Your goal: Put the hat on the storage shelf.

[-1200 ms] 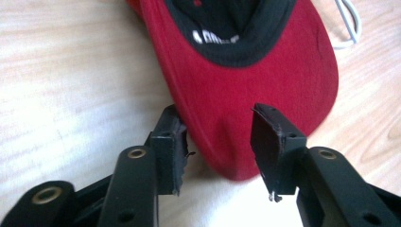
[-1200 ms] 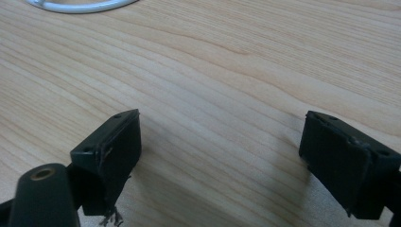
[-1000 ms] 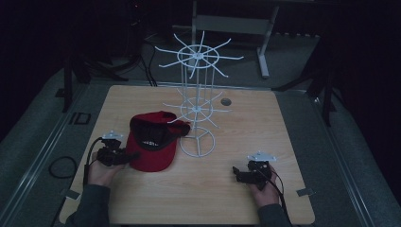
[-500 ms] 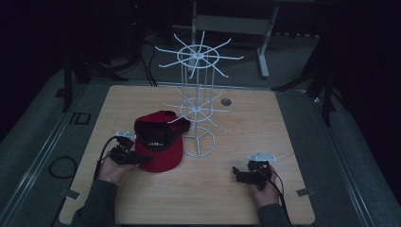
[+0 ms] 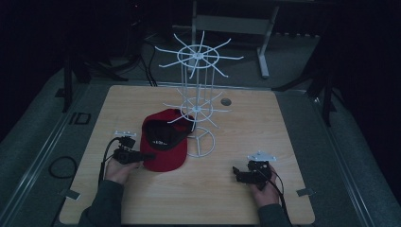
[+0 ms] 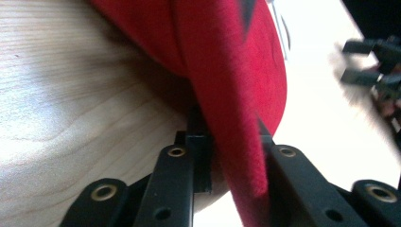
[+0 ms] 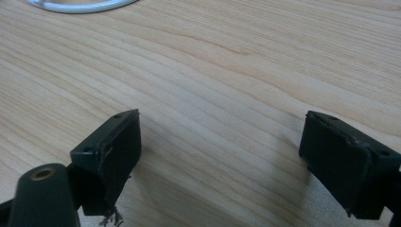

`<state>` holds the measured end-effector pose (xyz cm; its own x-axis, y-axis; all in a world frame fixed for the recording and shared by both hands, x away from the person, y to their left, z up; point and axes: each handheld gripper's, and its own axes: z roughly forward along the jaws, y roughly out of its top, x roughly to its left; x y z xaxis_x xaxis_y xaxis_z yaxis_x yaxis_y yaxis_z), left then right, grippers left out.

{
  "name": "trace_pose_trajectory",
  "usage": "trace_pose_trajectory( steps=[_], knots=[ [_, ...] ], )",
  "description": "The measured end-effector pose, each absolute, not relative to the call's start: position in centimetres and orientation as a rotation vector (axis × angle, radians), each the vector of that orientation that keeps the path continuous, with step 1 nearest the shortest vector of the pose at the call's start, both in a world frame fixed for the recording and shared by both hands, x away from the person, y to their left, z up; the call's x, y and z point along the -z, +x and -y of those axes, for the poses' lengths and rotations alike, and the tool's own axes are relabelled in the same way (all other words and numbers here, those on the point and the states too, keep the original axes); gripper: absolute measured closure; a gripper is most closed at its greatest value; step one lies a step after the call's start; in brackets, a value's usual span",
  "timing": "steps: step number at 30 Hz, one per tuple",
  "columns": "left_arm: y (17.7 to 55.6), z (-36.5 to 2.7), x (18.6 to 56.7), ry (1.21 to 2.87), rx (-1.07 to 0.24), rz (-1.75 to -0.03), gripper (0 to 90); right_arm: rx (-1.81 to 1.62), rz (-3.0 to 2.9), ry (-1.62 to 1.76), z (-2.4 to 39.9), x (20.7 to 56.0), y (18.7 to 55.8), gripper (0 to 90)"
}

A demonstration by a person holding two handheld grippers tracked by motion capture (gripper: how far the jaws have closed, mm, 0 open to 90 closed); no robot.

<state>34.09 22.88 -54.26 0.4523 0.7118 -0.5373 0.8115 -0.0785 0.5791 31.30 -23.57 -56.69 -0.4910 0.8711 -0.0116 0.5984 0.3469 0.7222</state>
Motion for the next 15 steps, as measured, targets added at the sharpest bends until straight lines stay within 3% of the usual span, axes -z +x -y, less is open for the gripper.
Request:
trace_pose_trajectory(
  steps=[4, 15],
  knots=[
    [33.6, -22.7, 53.0, 1.794, 0.058, -1.313, 85.6, -0.939, -2.219, 1.290, 23.6, 56.7, 31.3, 13.5],
    [32.7, -23.2, 51.3, 1.780, -0.152, -1.347, 85.9, -0.939, -2.220, 1.290, 23.6, 56.7, 31.3, 13.5]
  ],
)
